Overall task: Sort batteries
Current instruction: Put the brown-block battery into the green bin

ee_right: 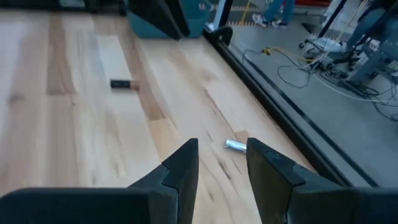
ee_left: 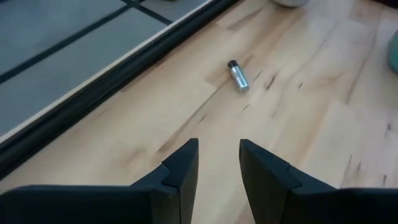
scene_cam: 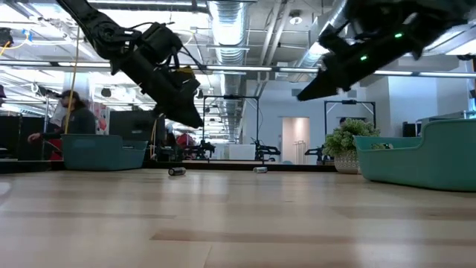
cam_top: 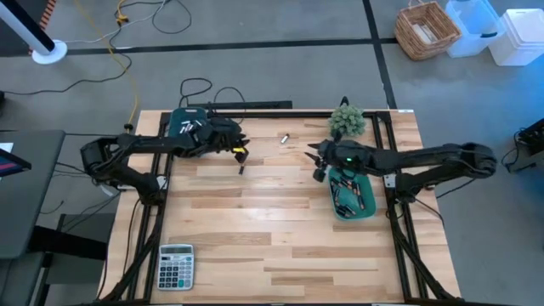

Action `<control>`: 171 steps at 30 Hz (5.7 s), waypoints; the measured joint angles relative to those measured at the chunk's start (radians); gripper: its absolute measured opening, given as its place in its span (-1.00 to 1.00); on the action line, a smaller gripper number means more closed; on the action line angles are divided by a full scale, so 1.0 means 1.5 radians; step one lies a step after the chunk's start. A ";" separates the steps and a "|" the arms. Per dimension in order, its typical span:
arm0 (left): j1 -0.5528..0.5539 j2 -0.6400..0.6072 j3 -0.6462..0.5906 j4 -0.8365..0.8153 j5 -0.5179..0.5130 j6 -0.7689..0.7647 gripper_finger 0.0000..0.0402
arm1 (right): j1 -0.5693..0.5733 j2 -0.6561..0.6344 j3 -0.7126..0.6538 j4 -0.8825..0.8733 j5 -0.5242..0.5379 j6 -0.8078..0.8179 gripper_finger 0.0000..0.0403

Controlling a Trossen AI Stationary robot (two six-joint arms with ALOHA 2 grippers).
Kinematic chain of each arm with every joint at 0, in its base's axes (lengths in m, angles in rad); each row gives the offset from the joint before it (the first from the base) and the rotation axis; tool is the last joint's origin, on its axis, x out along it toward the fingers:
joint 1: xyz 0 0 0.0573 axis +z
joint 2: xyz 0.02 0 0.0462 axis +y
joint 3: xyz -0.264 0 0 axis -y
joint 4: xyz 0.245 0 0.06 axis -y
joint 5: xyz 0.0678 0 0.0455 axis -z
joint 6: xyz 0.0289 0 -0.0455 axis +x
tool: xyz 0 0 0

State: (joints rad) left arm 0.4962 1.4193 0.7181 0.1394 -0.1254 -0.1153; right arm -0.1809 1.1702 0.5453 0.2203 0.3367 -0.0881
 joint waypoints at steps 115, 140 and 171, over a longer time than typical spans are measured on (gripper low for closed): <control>-0.105 -0.523 -0.185 -0.245 -0.203 -0.123 -0.44 | -0.064 0.936 1.147 -0.690 -0.400 -0.419 -0.54; -0.105 -0.523 -0.185 -0.246 -0.203 -0.120 -0.44 | -0.063 0.932 1.146 -0.699 -0.401 -0.370 -0.69; -0.105 -0.523 -0.186 -0.250 -0.203 -0.113 -0.44 | -0.057 0.858 1.177 -0.758 -0.397 -0.377 -0.69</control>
State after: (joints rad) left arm 0.3387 0.6346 0.4397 -0.2356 -0.4297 -0.2844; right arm -0.2665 2.4566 2.3115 -0.9160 -0.2588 -0.6541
